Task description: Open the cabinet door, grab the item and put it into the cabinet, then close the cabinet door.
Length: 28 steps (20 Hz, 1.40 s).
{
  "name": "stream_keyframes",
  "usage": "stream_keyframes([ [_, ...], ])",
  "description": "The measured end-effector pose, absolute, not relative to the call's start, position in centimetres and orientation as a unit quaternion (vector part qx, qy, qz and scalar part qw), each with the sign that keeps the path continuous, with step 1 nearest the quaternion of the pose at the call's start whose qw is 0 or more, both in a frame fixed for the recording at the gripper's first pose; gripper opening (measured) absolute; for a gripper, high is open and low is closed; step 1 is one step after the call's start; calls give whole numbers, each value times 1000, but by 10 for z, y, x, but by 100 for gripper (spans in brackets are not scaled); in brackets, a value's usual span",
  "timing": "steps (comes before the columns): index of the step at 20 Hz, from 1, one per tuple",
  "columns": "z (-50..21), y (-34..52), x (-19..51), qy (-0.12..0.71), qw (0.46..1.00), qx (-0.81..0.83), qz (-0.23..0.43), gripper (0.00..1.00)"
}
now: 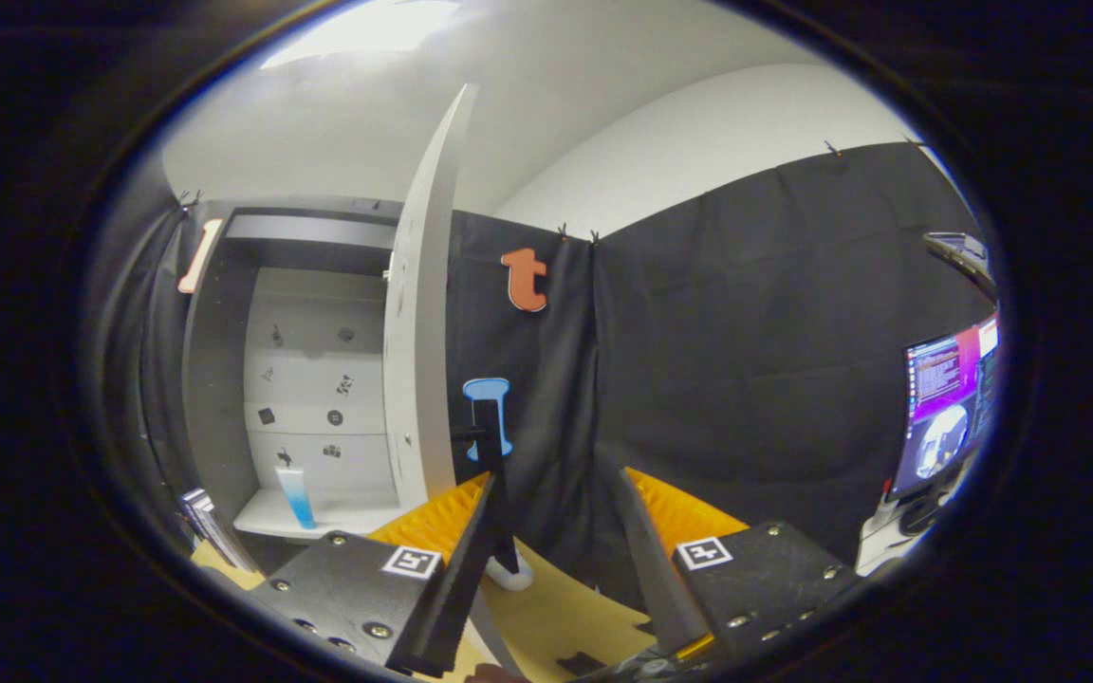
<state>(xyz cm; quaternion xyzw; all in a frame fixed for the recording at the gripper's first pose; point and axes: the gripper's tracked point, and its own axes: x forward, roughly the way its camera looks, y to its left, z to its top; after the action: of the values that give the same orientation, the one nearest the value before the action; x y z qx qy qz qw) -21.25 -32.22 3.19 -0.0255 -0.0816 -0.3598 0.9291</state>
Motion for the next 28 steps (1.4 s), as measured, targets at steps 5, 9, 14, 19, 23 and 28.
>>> stream_keyframes([
  [5, 26, -265, -195, -82, 950, -4, -302, 75],
  [9, 21, -228, -181, -74, 964, 7, -255, 76],
  [14, 3, -191, -151, -32, 983, 16, -179, 84],
  [19, -17, -125, -87, -11, 994, 40, -99, 86],
  [23, -28, -88, -35, 4, 998, 40, -50, 86],
  [28, -36, -73, -11, 10, 998, 44, -39, 87],
])
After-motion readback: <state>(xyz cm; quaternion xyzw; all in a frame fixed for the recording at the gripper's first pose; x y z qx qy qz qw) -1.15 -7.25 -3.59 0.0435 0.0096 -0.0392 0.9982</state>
